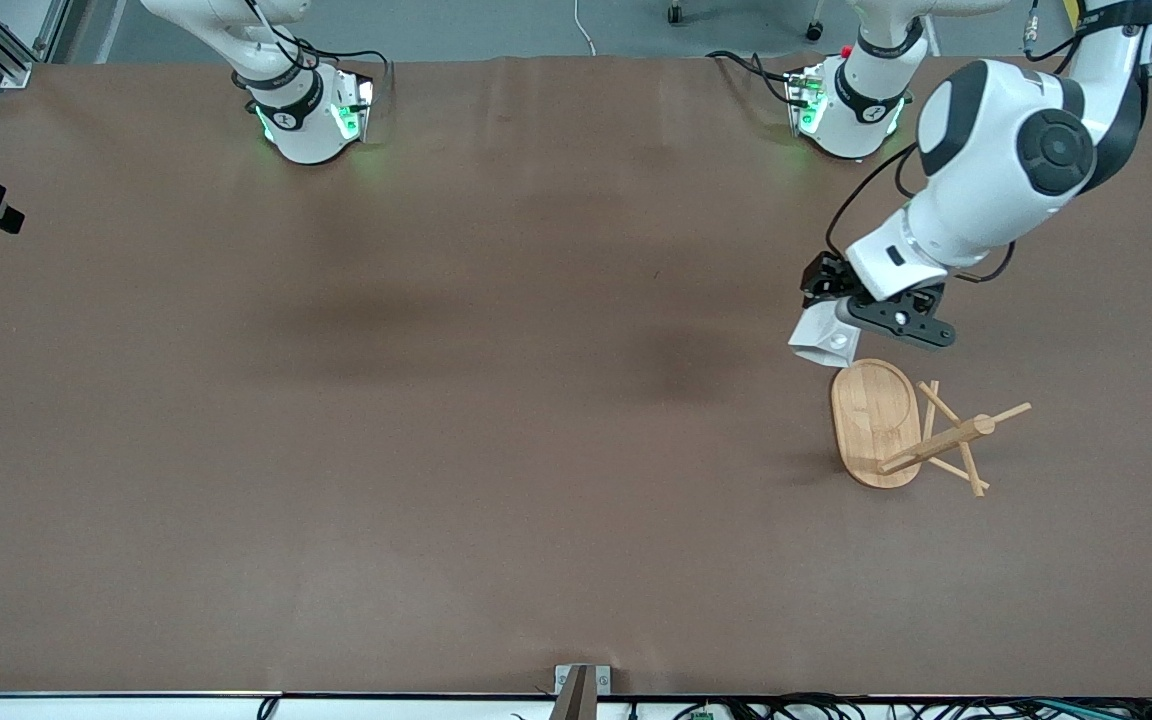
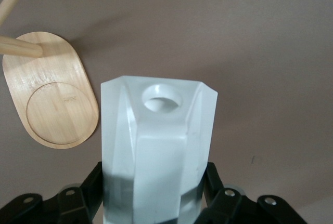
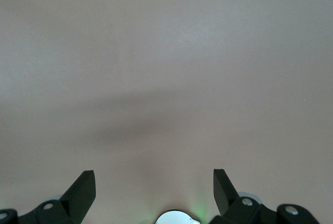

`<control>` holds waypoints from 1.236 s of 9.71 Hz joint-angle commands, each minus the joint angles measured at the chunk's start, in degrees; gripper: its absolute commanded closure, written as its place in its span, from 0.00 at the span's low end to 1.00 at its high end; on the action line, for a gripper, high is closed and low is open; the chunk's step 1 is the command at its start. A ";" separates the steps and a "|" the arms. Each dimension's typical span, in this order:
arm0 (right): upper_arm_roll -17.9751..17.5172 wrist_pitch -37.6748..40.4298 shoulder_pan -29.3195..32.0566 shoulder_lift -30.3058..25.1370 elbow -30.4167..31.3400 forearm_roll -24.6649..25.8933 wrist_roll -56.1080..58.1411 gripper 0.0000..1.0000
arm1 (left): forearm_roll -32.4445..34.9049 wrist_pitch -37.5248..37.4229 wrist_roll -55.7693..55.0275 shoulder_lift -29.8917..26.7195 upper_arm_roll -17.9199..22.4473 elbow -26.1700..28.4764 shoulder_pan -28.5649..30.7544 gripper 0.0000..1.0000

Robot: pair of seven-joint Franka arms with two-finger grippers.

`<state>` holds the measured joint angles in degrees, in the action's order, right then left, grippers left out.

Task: Hang cup on rack
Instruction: 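Lower the cup handle hole onto a rack peg with the left gripper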

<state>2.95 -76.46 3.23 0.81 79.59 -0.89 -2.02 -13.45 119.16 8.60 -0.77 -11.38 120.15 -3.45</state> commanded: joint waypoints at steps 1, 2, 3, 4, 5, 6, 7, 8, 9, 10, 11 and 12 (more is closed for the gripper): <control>-0.48 -0.01 0.11 0.16 -0.13 2.46 -0.44 0.00 | -5.51 2.13 8.76 2.78 3.63 1.67 -0.68 0.99; -0.75 -0.01 0.02 0.16 -0.13 2.47 -0.44 0.00 | -5.71 2.22 10.54 3.57 3.82 0.89 -0.68 0.99; -0.66 0.08 0.02 0.16 -0.22 2.47 -0.44 0.00 | -5.36 2.13 10.73 4.54 4.25 -0.86 -0.68 0.99; -0.57 0.17 0.02 0.16 -0.22 2.47 -0.44 0.00 | -5.01 2.13 10.73 5.94 4.34 -2.97 -0.85 0.99; -0.57 0.08 0.02 0.16 -0.22 2.47 -0.44 0.00 | -4.92 2.13 10.73 7.26 4.43 -4.90 -0.94 0.99; -0.57 0.17 -0.06 0.16 -0.22 2.56 -0.35 0.00 | -4.74 1.78 10.99 8.49 5.30 -7.01 -0.94 0.99; -0.57 0.17 -0.07 0.16 -0.22 2.47 -0.44 0.00 | -4.83 1.60 12.39 9.46 5.83 -7.81 -0.94 0.99; -0.57 0.17 -0.07 0.16 -0.22 2.47 -0.44 0.00 | -4.92 1.60 13.36 10.08 6.27 -8.08 -0.94 0.99; -0.57 0.17 -0.07 0.16 -0.22 2.47 -0.44 0.00 | -4.83 1.60 13.98 10.26 6.45 -7.91 -0.86 0.99; -0.57 0.34 -0.07 0.16 -0.13 2.47 -0.44 0.00 | -4.83 1.43 14.77 10.35 6.72 -7.82 -0.68 0.99; -0.57 0.43 -0.15 0.16 -0.22 2.38 -0.44 0.00 | -4.83 1.17 16.25 10.35 7.76 -7.74 -0.59 0.99; -0.57 0.52 -0.15 0.16 -0.22 2.29 -0.44 0.00 | -4.83 0.38 18.10 10.35 8.12 -7.65 -0.24 0.99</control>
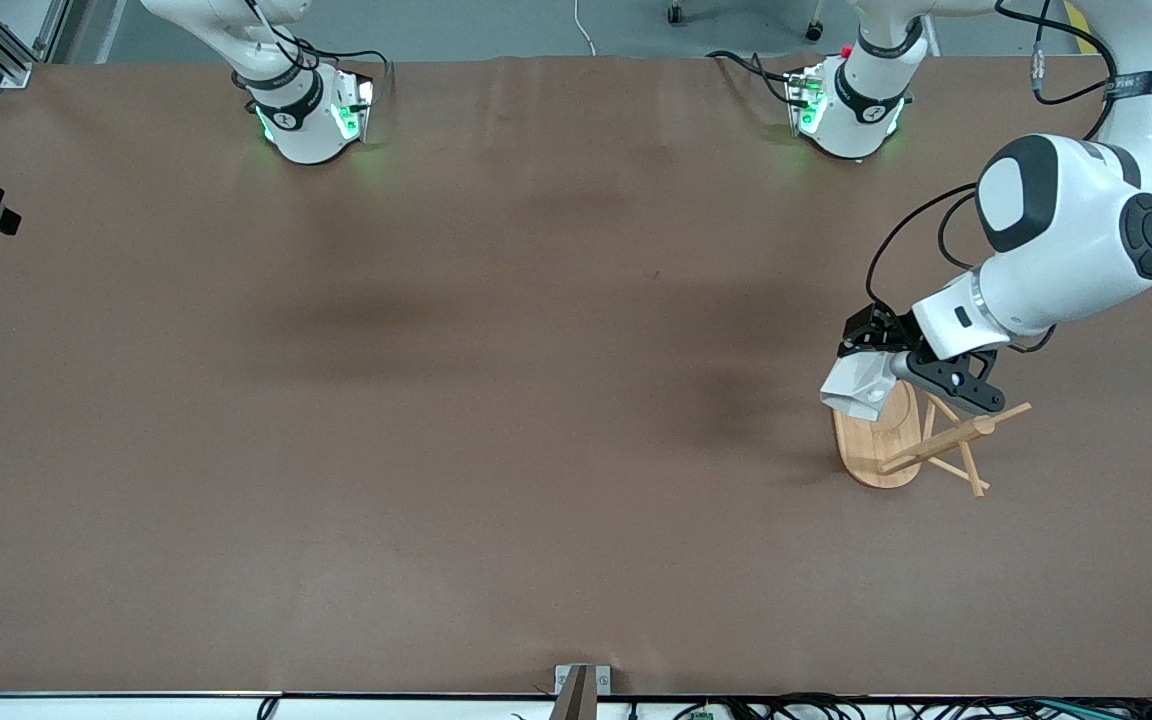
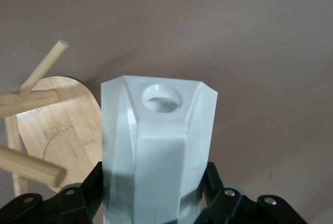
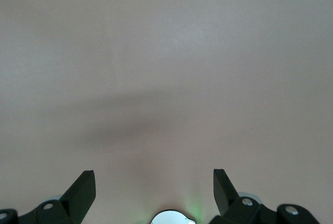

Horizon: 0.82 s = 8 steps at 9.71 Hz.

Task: Hang cup on rack
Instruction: 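Lower the cup handle hole onto a rack peg with the left gripper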

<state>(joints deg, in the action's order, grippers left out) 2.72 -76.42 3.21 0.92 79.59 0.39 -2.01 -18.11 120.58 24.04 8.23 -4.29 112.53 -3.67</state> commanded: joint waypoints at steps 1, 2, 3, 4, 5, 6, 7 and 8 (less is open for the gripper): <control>-0.35 0.39 -0.04 0.04 -0.13 0.93 -0.45 0.00 | -0.17 -1.74 4.42 1.26 1.73 -0.03 0.07 0.99; -0.35 0.48 0.05 0.04 -0.13 0.75 -0.36 0.00 | -0.17 -1.84 6.53 1.35 3.39 -0.03 -0.02 0.99; -0.26 0.57 0.13 0.04 -0.13 0.66 -0.10 0.00 | -0.26 -1.84 7.86 1.61 3.67 -0.03 0.07 0.99; -0.26 0.57 0.13 0.04 -0.13 0.66 0.34 0.00 | -0.17 -1.84 8.39 1.87 4.54 -0.20 0.07 0.99; -0.17 0.57 0.22 0.04 -0.13 0.66 0.43 0.00 | -0.17 -1.84 9.70 2.48 5.16 -0.47 0.07 0.99; -0.09 0.57 0.22 0.04 -0.13 0.66 1.12 0.00 | -0.52 -1.75 11.11 3.36 5.43 -0.56 0.07 0.99; -0.08 0.66 0.31 0.04 -0.13 0.66 2.00 0.00 | -0.52 -1.66 12.43 4.33 6.04 -0.91 0.07 0.99; 0.00 0.74 0.66 0.04 -0.05 0.66 2.27 0.00 | -0.43 -1.75 13.31 5.38 6.83 -2.74 0.42 0.97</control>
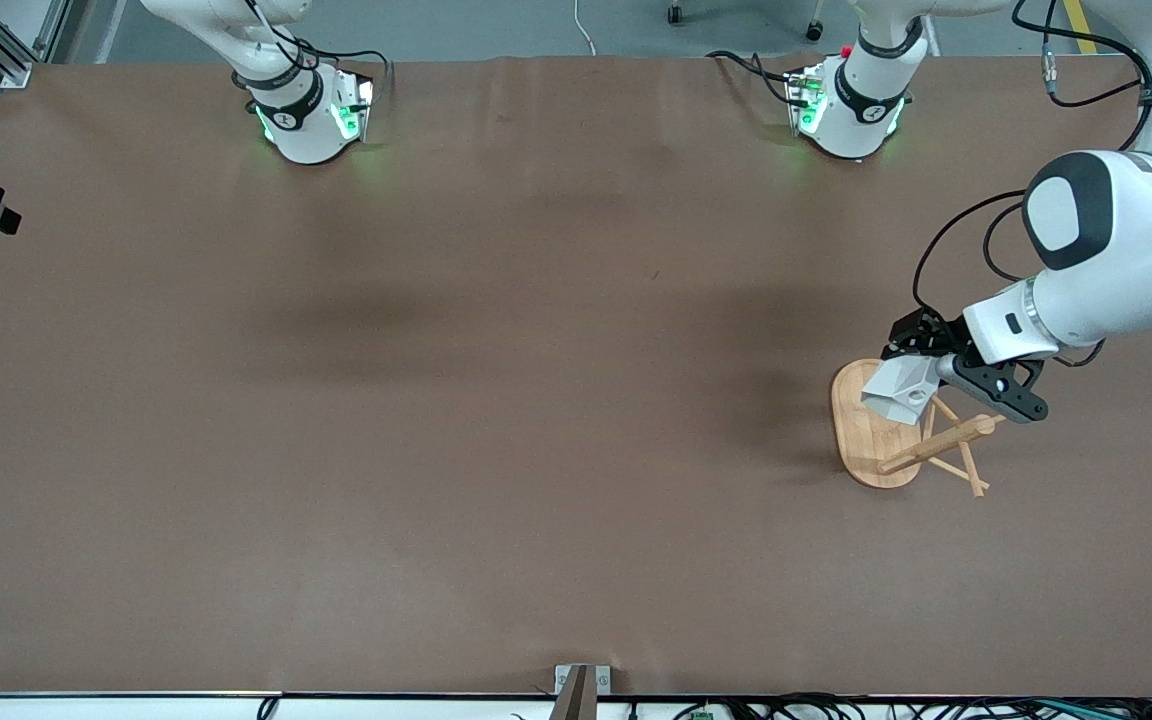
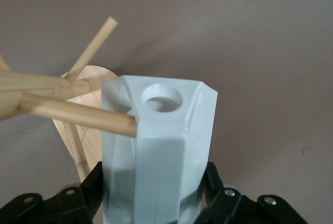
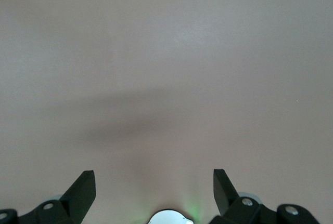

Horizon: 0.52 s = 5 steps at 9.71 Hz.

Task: Hang cup on rack
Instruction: 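Lower the cup handle hole onto a rack peg with the left gripper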

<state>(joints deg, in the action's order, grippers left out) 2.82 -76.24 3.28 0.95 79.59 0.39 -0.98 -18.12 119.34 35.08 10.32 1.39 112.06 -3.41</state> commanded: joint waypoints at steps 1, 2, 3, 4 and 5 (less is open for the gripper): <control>-0.10 0.48 0.67 0.02 -0.05 0.66 1.33 0.00 | -0.69 -0.51 2.44 3.74 1.95 -3.24 0.24 0.91; -0.10 0.56 0.67 0.02 -0.05 0.66 1.34 0.00 | -0.52 -0.60 2.45 3.92 2.04 -3.86 0.24 0.87; -0.10 0.56 0.67 0.02 -0.05 0.66 1.34 0.00 | -0.60 -0.60 2.45 4.01 1.96 -3.95 0.24 0.36; -0.10 0.56 0.76 0.02 -0.05 0.66 1.34 0.00 | -0.95 -0.60 1.84 3.92 2.04 -4.04 0.24 0.00; -0.10 0.56 0.76 0.02 -0.05 0.66 1.34 0.00 | -0.87 -0.69 1.57 3.83 2.13 -4.56 0.24 0.00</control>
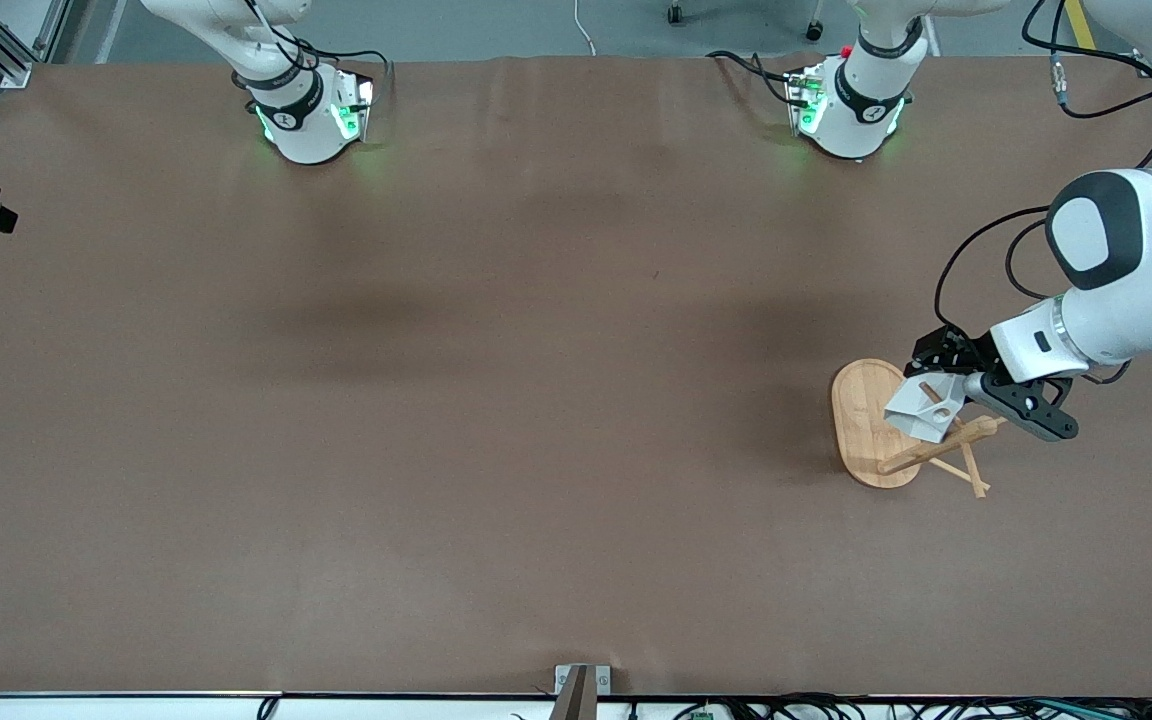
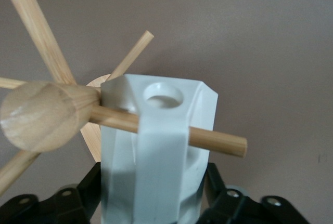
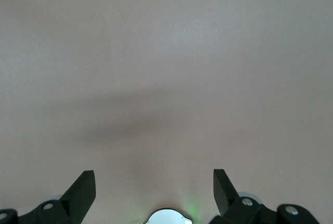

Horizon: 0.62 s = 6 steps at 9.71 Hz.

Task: Hang cup on rack
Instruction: 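Lower the cup handle hole onto a rack peg with the left gripper, then open the left gripper and draw it back from the rack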

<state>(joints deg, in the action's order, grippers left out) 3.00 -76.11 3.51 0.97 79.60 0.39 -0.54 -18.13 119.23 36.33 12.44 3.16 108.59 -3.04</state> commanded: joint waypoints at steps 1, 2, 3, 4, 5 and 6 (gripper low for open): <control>-0.27 0.44 0.54 0.00 -0.06 0.66 0.89 0.00 | -0.76 -1.70 -0.46 1.54 0.35 -1.54 -0.13 0.00; -0.36 0.44 0.54 0.00 -0.06 0.66 0.89 0.00 | -0.59 -3.98 -3.17 1.45 0.35 -3.20 -0.13 0.00; -0.27 0.44 0.54 0.00 -0.06 0.66 0.89 0.00 | -0.15 -6.87 -7.03 1.19 0.27 -5.13 -0.13 0.00; -0.27 0.44 0.54 0.00 -0.06 0.66 0.89 0.00 | -0.15 -9.08 -9.06 0.57 0.27 -6.28 -0.22 0.00; -0.27 0.35 0.62 0.00 -0.06 0.66 0.89 0.00 | -0.06 -10.93 -12.39 -0.82 0.27 -6.81 -0.30 0.00; -0.27 0.43 0.62 0.00 -0.06 0.66 0.89 0.00 | 0.03 -12.51 -17.21 -3.54 0.09 -6.73 -0.48 0.00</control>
<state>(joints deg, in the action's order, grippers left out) 3.03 -76.04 3.53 0.97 79.60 0.39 -0.52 -18.15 108.82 23.36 11.12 3.14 101.02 -3.12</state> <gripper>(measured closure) 0.000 0.000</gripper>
